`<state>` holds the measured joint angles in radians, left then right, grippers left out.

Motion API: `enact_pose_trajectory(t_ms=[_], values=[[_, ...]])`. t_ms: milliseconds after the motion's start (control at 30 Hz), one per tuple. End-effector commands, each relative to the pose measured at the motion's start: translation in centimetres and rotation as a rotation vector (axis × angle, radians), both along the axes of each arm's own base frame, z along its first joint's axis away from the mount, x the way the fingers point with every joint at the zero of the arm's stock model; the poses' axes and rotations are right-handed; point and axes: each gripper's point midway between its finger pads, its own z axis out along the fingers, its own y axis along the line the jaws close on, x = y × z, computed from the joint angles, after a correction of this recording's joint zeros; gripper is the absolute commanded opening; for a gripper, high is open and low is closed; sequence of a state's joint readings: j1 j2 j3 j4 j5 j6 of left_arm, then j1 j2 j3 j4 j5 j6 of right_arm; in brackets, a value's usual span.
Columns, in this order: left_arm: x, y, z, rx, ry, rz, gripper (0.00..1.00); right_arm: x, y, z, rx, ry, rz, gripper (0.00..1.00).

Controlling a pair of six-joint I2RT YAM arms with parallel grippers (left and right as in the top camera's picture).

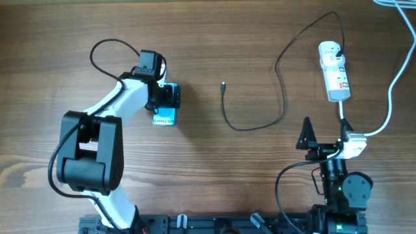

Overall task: Plug charger to phone and switch on socket
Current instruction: 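Move the left gripper over the teal phone and lower onto it, then close the left gripper on the phone's bottom edge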

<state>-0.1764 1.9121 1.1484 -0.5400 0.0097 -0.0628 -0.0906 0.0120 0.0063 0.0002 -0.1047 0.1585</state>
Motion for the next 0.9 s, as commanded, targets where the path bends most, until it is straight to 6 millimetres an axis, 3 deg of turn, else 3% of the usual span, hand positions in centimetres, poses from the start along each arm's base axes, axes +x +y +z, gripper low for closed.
enact_pose_trajectory(t_ms=[0,400,567,667,767,833,867], values=[[-2.4,0.7,-3.2,0.09,0.106,-0.021,1.0,0.0,-0.1,0.1,-0.009,-0.007,0.0,1.0],[-4.5,-1.0,-3.4,0.054,0.182,-0.003,1.0,0.0,-0.1,0.1,-0.009,-0.007,0.0,1.0],[-3.7,-1.0,-3.3,0.053,0.15,-0.003,1.0,0.0,-0.1,0.2,-0.009,-0.008,0.0,1.0],[-3.5,-0.8,-3.3,0.065,0.143,-0.001,0.82,0.0,-0.1,0.1,-0.009,-0.007,0.0,1.0],[-3.3,-0.9,-3.3,0.063,0.136,-0.001,0.8,0.0,-0.1,0.2,-0.009,-0.008,0.0,1.0],[-3.3,-0.9,-3.3,0.063,0.136,-0.001,0.69,0.0,-0.1,0.2,-0.009,-0.008,0.0,1.0],[-3.3,-0.9,-3.3,0.063,0.136,-0.001,0.72,0.0,-0.1,0.1,-0.009,-0.007,0.0,1.0]])
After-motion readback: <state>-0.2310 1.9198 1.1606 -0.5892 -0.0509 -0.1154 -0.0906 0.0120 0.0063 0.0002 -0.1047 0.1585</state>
